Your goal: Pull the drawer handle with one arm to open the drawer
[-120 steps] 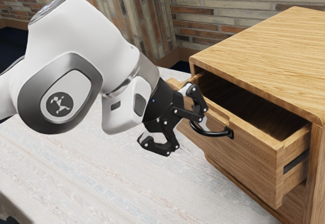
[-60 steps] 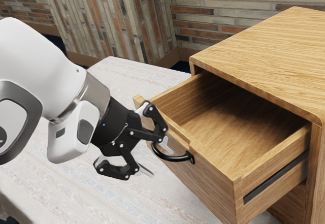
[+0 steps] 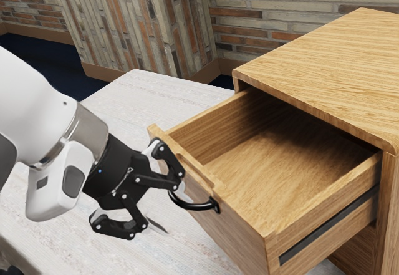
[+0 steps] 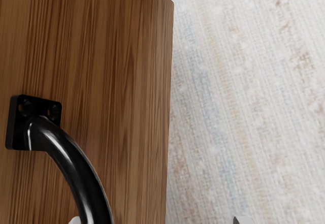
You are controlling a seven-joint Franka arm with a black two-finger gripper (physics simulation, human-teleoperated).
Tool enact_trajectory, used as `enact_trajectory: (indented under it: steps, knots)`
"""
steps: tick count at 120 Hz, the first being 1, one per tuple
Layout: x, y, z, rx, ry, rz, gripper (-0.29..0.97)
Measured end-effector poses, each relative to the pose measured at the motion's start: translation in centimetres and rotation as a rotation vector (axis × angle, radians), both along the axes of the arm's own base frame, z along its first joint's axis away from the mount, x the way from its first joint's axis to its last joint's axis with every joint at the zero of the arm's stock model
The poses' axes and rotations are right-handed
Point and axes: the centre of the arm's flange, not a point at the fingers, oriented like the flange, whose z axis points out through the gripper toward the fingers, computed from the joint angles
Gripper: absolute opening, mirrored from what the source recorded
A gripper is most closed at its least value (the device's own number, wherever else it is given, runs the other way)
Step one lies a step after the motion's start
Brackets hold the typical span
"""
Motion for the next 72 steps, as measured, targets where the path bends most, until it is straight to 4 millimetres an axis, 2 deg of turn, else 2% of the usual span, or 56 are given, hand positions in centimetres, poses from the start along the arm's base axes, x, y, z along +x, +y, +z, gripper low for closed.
enact_trajectory:
  steps: [10,20,48,56,62,72]
  knots:
    - [-0.1,0.0,0.0,0.0,0.001,0.002,0.32]
    - [-0.7,0.0,0.3,-0.001,-0.002,0.005,0.24]
    - [-1.8,-0.5,0.4,0.008,0.005,0.001,0.3]
    - [-2.1,-0.5,0.5,0.009,0.005,0.002,0.38]
    - [-2.5,-0.5,1.2,0.008,-0.002,0.001,0.44]
    - [-4.3,-0.5,4.8,-0.003,-0.051,-0.007,0.51]
